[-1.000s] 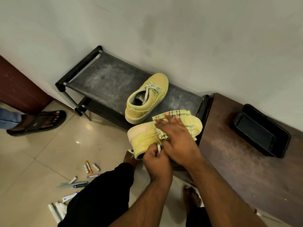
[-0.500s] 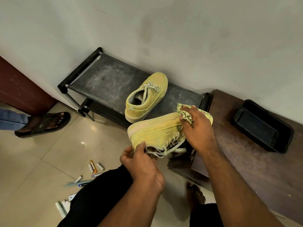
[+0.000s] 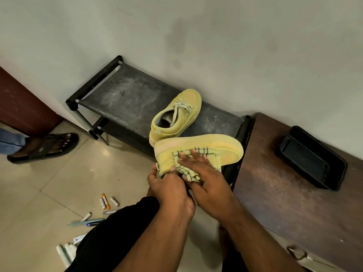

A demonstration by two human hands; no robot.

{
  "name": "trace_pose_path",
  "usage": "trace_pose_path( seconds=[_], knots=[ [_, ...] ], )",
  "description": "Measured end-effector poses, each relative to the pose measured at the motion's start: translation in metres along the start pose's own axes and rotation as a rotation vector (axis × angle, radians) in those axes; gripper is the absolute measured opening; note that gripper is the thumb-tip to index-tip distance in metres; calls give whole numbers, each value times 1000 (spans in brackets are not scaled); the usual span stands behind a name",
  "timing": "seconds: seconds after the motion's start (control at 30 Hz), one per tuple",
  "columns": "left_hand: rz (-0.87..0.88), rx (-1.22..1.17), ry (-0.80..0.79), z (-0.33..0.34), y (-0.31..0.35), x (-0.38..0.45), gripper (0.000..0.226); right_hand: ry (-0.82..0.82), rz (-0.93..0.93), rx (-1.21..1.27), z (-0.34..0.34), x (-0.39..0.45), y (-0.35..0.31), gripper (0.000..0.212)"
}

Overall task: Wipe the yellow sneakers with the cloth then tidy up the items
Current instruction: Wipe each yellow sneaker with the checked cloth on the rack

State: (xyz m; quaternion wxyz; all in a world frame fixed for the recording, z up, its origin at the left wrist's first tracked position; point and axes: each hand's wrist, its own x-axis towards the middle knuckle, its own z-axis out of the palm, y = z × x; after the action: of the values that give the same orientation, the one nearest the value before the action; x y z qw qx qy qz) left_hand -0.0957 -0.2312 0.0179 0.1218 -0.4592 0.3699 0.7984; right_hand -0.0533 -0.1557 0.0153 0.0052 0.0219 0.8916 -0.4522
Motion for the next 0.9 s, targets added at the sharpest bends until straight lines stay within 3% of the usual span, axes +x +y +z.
trace_pose_path(
  seconds=[0.17, 0.3, 0.37, 0.47, 0.57, 0.67, 0.73, 0.9],
  knots=[
    [44, 130, -2, 5, -3, 0, 50, 260, 184, -165, -31, 11, 16, 55],
    [45, 246, -13, 0, 7, 2, 47, 30, 63, -219, -20, 11, 8, 59],
    [30, 340, -72, -2, 17, 5, 46, 44, 49, -245, -22, 15, 12, 58],
    [129, 746, -142, -12, 27, 18, 55, 189, 141, -244, -33, 23, 22, 54],
    [414, 1259, -208, -14, 36, 18, 46, 193, 182, -214, -34, 24, 25, 52],
    [657, 1661, -174, -6, 43, 17, 37, 208, 192, -212, -32, 24, 24, 50],
    [681, 1761, -150, 0, 51, 18, 36, 203, 189, -211, -32, 24, 24, 50],
    [519, 1871, -147, 10, 63, 20, 39, 207, 212, -191, -32, 22, 24, 50]
  ],
)
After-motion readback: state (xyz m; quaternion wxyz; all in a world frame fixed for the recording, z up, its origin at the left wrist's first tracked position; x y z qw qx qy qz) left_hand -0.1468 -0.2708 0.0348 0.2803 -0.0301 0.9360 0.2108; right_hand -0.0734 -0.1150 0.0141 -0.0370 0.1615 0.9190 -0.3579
